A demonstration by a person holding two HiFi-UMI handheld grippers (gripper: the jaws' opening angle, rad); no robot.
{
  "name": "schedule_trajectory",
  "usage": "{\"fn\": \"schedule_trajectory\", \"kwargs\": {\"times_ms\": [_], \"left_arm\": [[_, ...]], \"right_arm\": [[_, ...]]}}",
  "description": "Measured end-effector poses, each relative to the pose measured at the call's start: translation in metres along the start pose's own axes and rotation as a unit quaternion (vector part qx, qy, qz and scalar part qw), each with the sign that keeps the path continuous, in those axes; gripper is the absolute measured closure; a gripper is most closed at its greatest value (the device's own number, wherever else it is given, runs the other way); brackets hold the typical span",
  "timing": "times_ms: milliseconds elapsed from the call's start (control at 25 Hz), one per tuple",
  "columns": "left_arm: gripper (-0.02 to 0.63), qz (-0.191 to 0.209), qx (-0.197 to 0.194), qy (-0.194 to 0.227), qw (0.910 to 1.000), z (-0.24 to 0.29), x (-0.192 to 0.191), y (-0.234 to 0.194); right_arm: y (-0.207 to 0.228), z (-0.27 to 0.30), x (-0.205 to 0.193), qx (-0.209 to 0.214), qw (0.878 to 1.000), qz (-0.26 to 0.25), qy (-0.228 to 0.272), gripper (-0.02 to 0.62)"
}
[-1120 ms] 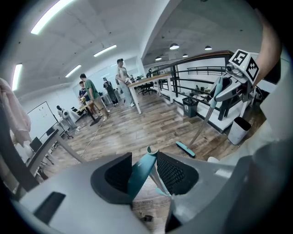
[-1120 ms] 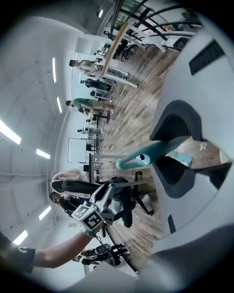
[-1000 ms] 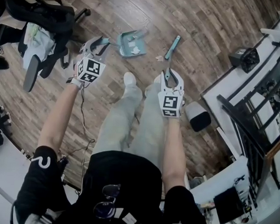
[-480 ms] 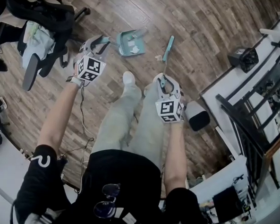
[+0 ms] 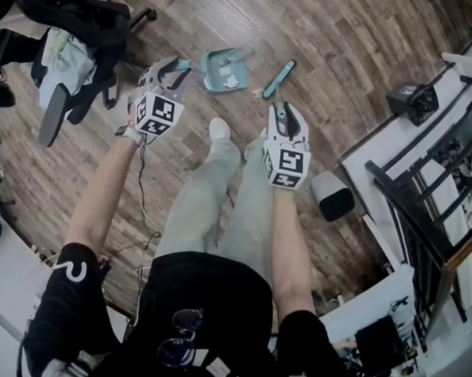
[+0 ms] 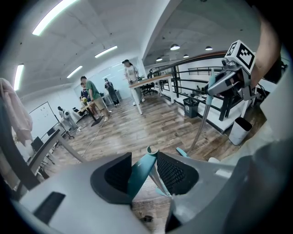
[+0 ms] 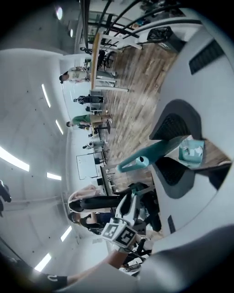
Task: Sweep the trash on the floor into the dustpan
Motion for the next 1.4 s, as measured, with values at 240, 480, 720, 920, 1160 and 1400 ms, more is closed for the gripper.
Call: {"fn": "schedule_trajectory", "kwargs": {"times_ms": [240, 480, 720, 920, 1160, 1400], "left_arm": [[0.449, -0.002, 0.001, 0.001, 1.0000, -0.002, -0.003, 0.001], [0.449, -0.001, 0.001, 0.004, 1.0000, -0.001, -0.003, -0.001], [0.449, 0.002, 0.001, 0.006, 1.0000, -0.001, -0.002, -0.001], [0.449, 0.005, 0.001, 0.008, 1.0000, 0.000, -0.004, -0.003], [0.449, 0.025, -0.007, 0.022, 0.9994, 0.001, -0.003, -0.001], [0.449, 0.031, -0.034, 0.029, 0.9985, 0.007, 0.009, -0.009]], "right_arm": [[0.002, 0.018, 0.019, -0.032, 0.998, 0.051, 0.035, 0.485], [-0.010, 0.022, 0.030, 0.008, 0.996, 0.063, 0.059, 0.482], [-0.005, 0.018, 0.034, 0.006, 0.997, 0.027, 0.065, 0.501], [0.021, 0.004, 0.036, -0.034, 0.998, -0.016, 0.058, 0.509], [0.047, -0.020, 0.029, -0.068, 0.996, -0.027, 0.044, 0.509], [0.055, -0.035, 0.020, -0.089, 0.994, -0.058, 0.028, 0.508]]}}
Point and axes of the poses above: the fingertips, and each gripper's own axes: z forward along the fingers, y to its right, x out of its top, the point moved 7 cm from there along -z, backward along the fingers, and after that the axes turned 14 degrees about -z, right-handed, at the moved point
